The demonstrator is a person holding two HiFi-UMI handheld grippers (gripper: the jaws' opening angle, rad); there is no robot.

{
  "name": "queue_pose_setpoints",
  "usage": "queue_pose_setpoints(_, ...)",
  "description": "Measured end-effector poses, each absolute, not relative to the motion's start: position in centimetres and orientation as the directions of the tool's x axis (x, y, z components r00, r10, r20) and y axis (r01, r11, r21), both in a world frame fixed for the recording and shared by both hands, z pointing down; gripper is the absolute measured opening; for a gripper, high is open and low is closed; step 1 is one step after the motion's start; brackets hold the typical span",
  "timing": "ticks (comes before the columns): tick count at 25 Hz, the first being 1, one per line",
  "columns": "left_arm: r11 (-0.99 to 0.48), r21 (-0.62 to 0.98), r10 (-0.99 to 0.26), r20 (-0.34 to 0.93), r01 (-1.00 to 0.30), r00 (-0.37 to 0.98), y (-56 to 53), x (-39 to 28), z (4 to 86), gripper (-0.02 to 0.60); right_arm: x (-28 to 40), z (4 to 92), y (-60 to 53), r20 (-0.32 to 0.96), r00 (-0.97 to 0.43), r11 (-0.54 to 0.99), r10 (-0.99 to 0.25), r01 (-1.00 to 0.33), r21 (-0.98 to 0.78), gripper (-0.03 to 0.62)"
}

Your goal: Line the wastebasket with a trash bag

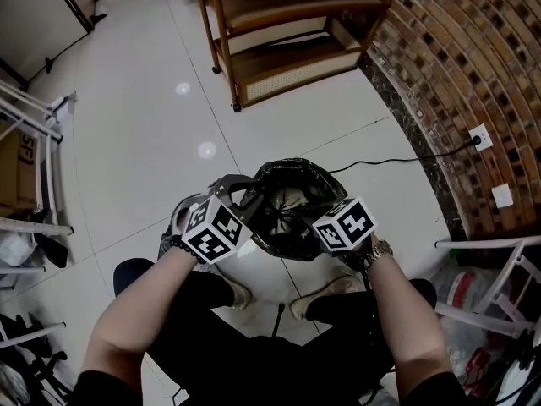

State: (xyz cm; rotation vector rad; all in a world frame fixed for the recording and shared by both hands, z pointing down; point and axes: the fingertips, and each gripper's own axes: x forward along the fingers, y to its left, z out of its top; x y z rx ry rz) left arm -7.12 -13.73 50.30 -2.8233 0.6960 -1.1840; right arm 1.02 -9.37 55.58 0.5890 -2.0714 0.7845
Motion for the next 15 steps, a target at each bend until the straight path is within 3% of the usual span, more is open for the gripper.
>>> queue_pose_setpoints(3,-0.905,-0.198,-0.405,0.676,-0.377,0.615,-13.1,-6.0,49.3,0.066,2.7,54.7,-9.5,0.804,-0.533,0.642,-0.263,-0.719,-0.267,0.002)
queue_pose_setpoints(6,-0.901,-0.202,-0.410,0.687,-0.383,0.600,-12.7,-5.3,49.1,0.003,4.0,53.5,-9.7,0.759,-0.528,0.551,-0.381,-0.789,-0.272,0.002)
queue_pose_setpoints(15,-0.900,-0.125,-0.375,0.713,-0.419,0.592,-9.9,-2.0,50.0,0.003,4.2,50.9,-8.5,0.687,-0.491,0.478,-0.536,-0.847,-0.233,0.002)
